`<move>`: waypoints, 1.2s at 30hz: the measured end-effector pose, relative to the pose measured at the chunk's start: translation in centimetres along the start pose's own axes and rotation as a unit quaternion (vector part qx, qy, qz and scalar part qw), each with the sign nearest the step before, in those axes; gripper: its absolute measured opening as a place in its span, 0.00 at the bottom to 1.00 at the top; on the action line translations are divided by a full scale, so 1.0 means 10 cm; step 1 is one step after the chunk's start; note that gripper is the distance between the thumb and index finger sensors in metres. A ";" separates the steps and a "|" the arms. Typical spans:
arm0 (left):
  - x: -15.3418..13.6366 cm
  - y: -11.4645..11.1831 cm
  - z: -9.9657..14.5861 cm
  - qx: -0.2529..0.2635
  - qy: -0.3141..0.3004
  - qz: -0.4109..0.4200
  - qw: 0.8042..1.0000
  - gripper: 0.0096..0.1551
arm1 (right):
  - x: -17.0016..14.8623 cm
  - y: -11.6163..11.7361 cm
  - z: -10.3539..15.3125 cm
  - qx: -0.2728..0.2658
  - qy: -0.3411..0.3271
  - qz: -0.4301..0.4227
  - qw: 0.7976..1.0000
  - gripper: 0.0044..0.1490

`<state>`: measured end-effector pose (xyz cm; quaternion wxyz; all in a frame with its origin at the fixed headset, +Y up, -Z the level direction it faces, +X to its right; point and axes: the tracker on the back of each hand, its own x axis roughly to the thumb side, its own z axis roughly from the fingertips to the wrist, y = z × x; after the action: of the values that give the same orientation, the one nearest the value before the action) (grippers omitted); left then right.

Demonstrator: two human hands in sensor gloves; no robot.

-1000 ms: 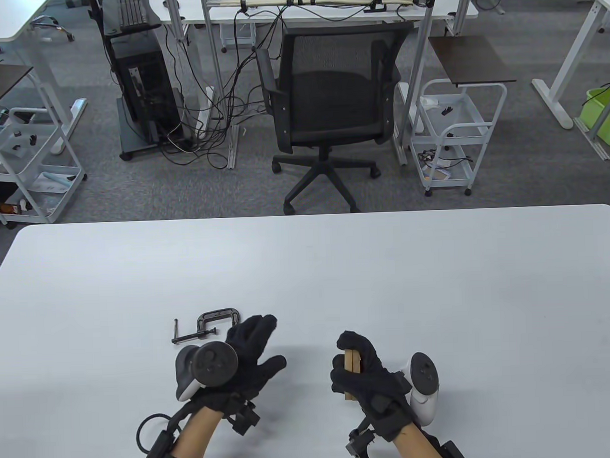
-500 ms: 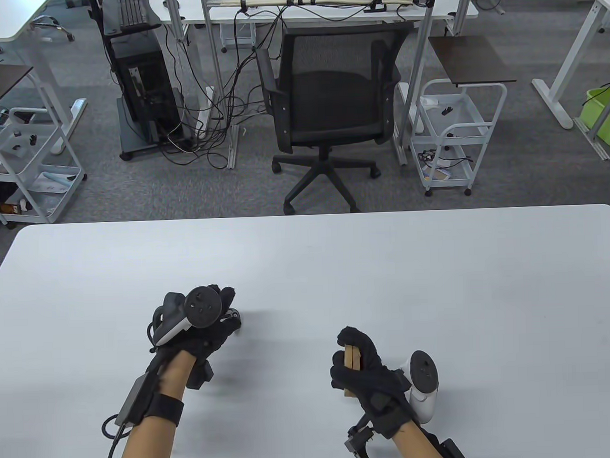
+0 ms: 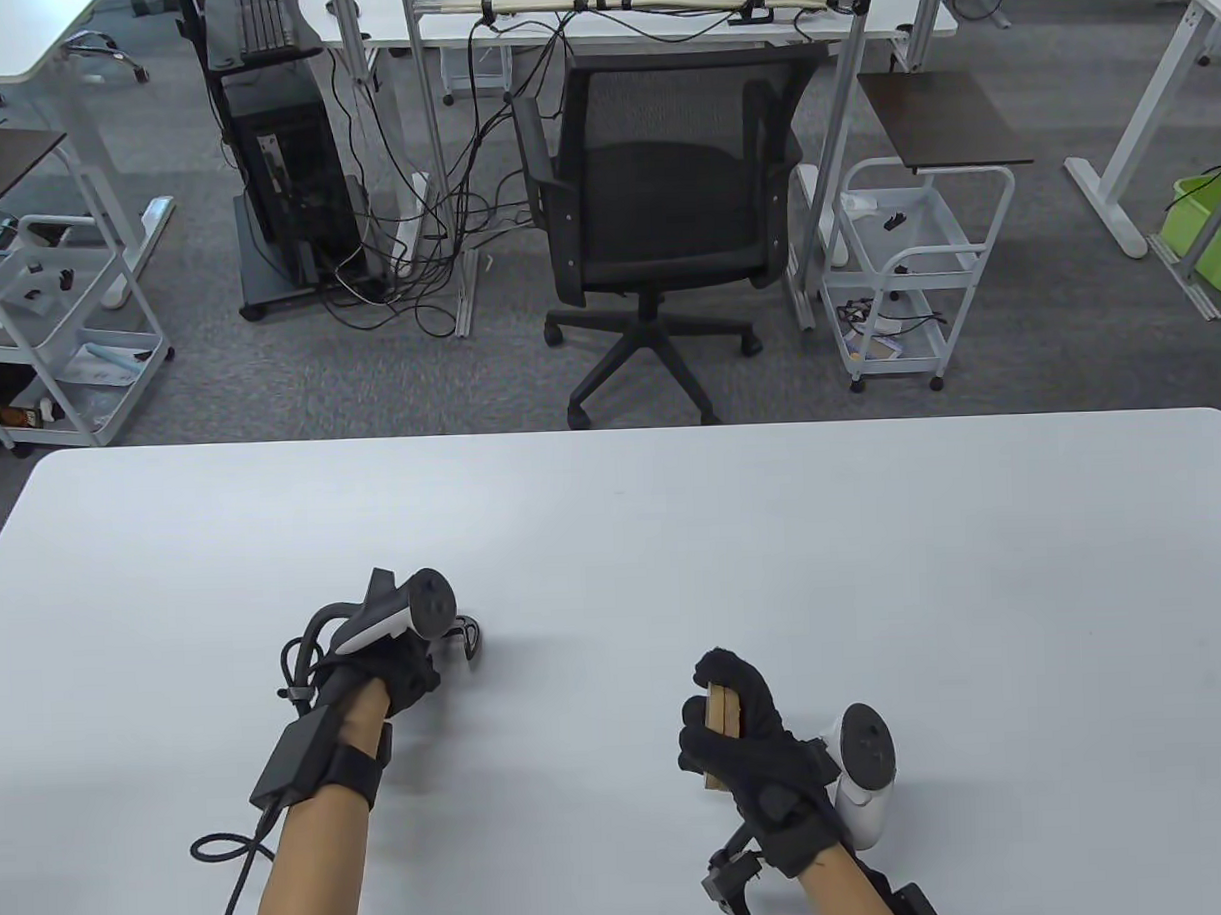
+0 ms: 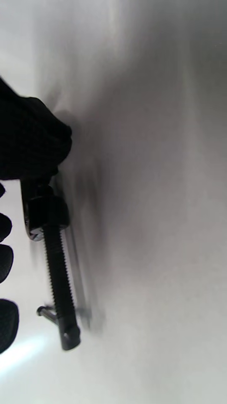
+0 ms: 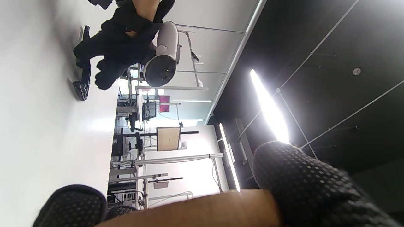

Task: Screw the clamp shut

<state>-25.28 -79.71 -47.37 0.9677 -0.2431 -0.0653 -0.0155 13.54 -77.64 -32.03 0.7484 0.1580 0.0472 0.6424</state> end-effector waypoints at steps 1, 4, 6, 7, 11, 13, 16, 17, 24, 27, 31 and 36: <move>-0.01 -0.02 -0.02 -0.005 -0.001 0.007 1.000 0.58 | 0.00 0.00 0.00 0.000 -0.001 0.000 1.000 0.55; -0.01 -0.05 -0.06 0.023 -0.012 0.038 0.999 0.56 | 0.01 -0.02 -0.01 -0.002 -0.003 0.002 1.000 0.55; 0.01 -0.04 -0.07 0.032 -0.018 0.011 0.999 0.54 | 0.00 -0.02 -0.01 -0.001 -0.002 0.003 1.000 0.55; 0.02 -0.03 -0.08 0.037 -0.023 0.001 0.999 0.53 | -0.01 -0.02 -0.01 -0.002 0.000 0.004 1.000 0.55; 0.05 -0.01 -0.10 0.029 -0.035 -0.025 0.999 0.53 | -0.04 -0.01 -0.01 0.000 0.006 0.005 1.000 0.54; 0.06 -0.01 -0.11 0.025 -0.040 -0.032 0.998 0.53 | -0.04 -0.01 -0.01 0.002 0.006 0.007 1.000 0.54; 0.06 -0.02 -0.13 0.026 -0.038 -0.037 0.998 0.50 | -0.05 -0.01 -0.01 0.004 0.006 0.009 1.000 0.54; 0.06 -0.02 -0.13 0.034 -0.035 -0.022 0.999 0.50 | -0.05 -0.01 -0.01 0.004 0.006 0.009 1.000 0.54; 0.09 -0.01 -0.13 0.024 -0.032 -0.005 0.999 0.51 | -0.05 0.00 0.00 0.005 0.011 0.009 1.000 0.55; 0.17 -0.04 -0.14 0.005 -0.023 -0.057 0.998 0.55 | -0.05 0.01 0.00 0.007 0.013 0.010 1.000 0.55; 0.24 -0.03 -0.15 0.003 -0.013 -0.074 0.997 0.53 | -0.05 0.02 0.01 0.009 0.011 0.012 1.000 0.55; 0.26 -0.04 -0.15 0.025 -0.017 -0.103 0.994 0.52 | -0.05 0.02 0.01 0.009 0.010 0.011 1.000 0.55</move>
<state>-22.57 -80.78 -48.11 0.9656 -0.2111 -0.1063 -0.1089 13.29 -78.13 -32.00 0.7392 0.1591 0.0587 0.6518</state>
